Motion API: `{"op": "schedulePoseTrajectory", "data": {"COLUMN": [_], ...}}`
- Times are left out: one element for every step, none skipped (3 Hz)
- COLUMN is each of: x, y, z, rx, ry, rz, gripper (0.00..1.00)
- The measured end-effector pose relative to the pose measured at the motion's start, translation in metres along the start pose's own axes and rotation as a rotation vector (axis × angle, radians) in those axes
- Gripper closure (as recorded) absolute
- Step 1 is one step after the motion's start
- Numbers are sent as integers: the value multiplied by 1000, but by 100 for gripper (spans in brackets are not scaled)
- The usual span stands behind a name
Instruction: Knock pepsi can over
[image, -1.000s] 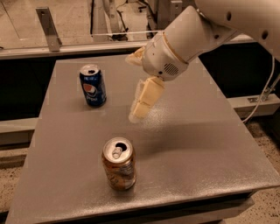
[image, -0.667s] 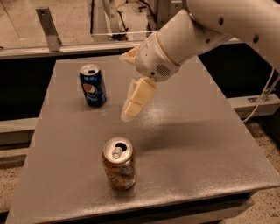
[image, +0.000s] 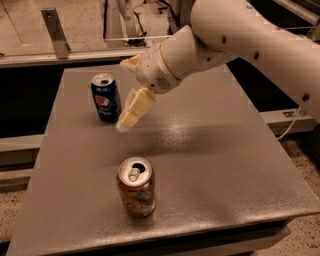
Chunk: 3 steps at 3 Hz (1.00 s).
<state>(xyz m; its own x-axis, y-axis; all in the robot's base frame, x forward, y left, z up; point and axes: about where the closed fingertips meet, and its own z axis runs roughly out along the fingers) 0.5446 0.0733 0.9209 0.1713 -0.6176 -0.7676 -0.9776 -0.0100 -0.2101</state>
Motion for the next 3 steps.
{"op": "schedulePoseTrajectory", "data": {"x": [-5, -12, -13], "y": [-8, -16, -29], "z": [26, 56, 75], "rx": [-4, -6, 13], "ry": [-53, -104, -143], "rz": [11, 16, 41], "gripper": [0, 0, 18]}}
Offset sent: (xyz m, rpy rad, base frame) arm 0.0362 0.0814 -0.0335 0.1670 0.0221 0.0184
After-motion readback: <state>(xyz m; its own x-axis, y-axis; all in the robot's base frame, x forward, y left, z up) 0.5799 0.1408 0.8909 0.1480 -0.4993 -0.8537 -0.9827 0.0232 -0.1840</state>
